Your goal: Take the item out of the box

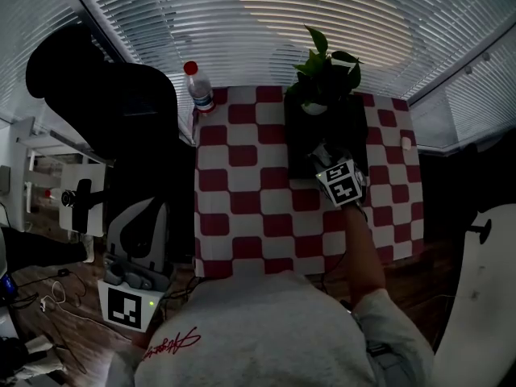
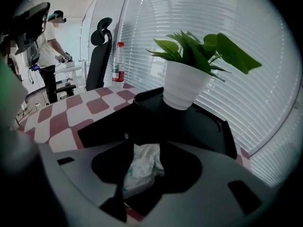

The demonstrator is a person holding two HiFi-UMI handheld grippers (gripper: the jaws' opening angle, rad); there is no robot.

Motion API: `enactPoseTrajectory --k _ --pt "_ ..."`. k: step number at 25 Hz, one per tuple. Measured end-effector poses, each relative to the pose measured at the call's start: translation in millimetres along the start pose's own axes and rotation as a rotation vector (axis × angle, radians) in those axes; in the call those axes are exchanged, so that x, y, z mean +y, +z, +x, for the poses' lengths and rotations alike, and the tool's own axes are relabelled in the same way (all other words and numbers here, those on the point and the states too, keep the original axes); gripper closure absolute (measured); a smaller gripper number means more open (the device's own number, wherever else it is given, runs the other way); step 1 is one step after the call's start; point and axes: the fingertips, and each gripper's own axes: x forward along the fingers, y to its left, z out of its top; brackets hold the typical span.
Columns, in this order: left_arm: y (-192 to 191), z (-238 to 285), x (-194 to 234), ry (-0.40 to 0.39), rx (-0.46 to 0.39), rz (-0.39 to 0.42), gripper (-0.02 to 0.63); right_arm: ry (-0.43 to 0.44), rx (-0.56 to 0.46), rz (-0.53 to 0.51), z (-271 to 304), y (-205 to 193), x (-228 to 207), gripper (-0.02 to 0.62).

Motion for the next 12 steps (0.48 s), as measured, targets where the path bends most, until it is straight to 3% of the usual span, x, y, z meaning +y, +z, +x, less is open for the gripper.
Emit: enactPoseTrajectory --k 8,12 --pt "2.2 -2.2 -2.5 0.002 -0.009 -0.003 0.588 0.019 0.064 0.024 8.0 -9.0 -1.7 0.423" --pt "3.7 -5.3 -3.7 0.009 -0.014 -0.003 0.588 0.02 0.118 -0.017 10.4 -11.0 -0.5 0.451"
